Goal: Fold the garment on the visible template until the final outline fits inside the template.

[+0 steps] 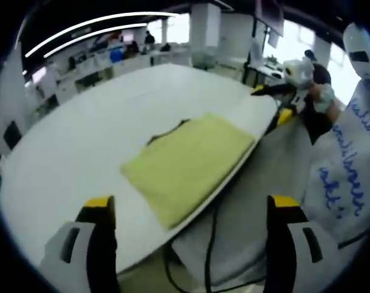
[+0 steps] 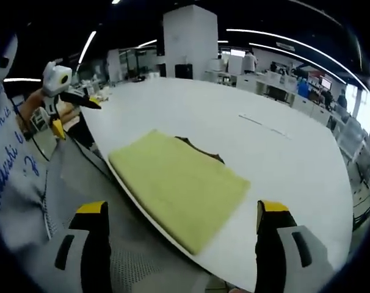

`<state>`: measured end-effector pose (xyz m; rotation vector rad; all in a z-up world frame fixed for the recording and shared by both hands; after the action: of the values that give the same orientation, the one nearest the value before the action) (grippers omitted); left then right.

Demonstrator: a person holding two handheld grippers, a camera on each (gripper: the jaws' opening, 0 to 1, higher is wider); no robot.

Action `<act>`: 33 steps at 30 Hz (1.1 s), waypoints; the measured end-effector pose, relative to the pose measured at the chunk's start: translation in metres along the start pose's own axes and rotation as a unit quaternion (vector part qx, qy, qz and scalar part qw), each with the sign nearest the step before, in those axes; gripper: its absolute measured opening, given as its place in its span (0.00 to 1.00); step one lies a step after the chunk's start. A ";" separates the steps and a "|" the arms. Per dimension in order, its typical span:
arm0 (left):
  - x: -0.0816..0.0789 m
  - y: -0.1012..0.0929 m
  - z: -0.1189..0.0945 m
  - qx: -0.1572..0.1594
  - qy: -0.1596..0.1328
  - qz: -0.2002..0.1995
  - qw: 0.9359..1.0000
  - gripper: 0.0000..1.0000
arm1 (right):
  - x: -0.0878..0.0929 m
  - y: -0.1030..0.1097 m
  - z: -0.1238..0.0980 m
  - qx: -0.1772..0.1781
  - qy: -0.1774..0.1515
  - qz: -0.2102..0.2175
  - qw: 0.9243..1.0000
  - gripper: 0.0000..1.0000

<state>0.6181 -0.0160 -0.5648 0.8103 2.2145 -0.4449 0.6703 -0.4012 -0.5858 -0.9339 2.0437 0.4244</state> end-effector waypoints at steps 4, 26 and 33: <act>-0.002 0.000 0.000 0.001 0.006 0.001 1.000 0.99 | -0.002 0.000 -0.001 0.003 -0.012 0.006 1.000 1.00; -0.006 0.007 0.000 -0.008 0.010 0.009 1.000 0.99 | 0.004 -0.001 0.001 0.008 0.003 0.003 1.000 1.00; -0.005 0.007 -0.002 -0.011 0.007 0.007 1.000 0.99 | 0.002 -0.002 0.002 0.005 -0.004 0.002 1.000 1.00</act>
<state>0.6246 -0.0120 -0.5601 0.8187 2.2207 -0.4076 0.6724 -0.4023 -0.5889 -0.9208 2.0381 0.4196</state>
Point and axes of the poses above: the point that each gripper's makers call its tool centre point, and the gripper's own axes: z roughly forward along the fingers, y roughly to its left, x roughly out of its underside, the point moved 10 cm from there along -z, roughly backward along the fingers, and after that the axes turned 2 degrees about x, right-handed, at the moved point
